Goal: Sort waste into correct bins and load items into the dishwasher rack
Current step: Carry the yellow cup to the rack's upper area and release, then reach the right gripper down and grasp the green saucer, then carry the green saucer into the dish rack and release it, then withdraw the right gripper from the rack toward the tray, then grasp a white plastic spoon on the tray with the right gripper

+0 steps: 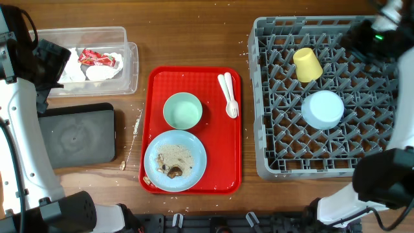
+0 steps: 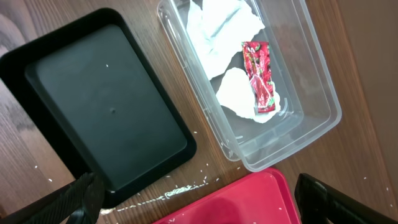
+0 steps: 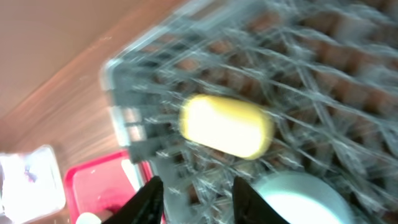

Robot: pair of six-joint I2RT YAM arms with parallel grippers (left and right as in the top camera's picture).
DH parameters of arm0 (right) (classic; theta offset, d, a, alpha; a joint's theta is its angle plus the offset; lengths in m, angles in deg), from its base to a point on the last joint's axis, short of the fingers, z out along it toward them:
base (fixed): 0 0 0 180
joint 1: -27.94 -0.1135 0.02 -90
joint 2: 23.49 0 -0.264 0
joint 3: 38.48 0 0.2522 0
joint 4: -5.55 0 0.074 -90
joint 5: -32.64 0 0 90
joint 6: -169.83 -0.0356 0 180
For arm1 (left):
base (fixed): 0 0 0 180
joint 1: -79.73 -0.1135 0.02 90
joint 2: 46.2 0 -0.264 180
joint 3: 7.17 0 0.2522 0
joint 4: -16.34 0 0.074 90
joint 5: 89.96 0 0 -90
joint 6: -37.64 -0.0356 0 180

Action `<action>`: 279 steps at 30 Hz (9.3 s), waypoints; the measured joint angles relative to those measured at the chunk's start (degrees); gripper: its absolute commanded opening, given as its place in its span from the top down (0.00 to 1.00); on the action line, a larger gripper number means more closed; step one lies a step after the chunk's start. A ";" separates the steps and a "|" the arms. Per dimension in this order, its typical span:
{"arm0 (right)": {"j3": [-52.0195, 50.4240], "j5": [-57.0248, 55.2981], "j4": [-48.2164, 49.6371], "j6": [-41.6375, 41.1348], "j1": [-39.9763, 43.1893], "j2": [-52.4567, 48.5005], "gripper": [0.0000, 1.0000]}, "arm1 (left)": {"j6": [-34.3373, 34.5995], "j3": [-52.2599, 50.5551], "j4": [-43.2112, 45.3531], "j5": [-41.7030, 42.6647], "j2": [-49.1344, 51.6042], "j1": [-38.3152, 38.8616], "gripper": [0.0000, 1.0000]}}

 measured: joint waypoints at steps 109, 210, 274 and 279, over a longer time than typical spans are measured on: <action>-8.66 -21.49 26.16 -15.34 -67.36 -20.17 0.51 | 0.00 0.00 0.15 0.00 0.00 0.00 0.00; -33.99 -20.37 -16.02 -10.60 -12.85 25.14 0.94 | 0.00 -0.02 0.20 0.00 0.00 0.00 0.00; -17.22 -25.86 23.65 -4.72 -44.83 -17.94 0.72 | 0.00 -0.02 0.20 0.00 0.00 0.00 0.00; -17.22 -23.69 23.78 -2.01 -45.35 -19.71 0.71 | 0.00 -0.02 0.20 0.00 0.00 0.00 0.00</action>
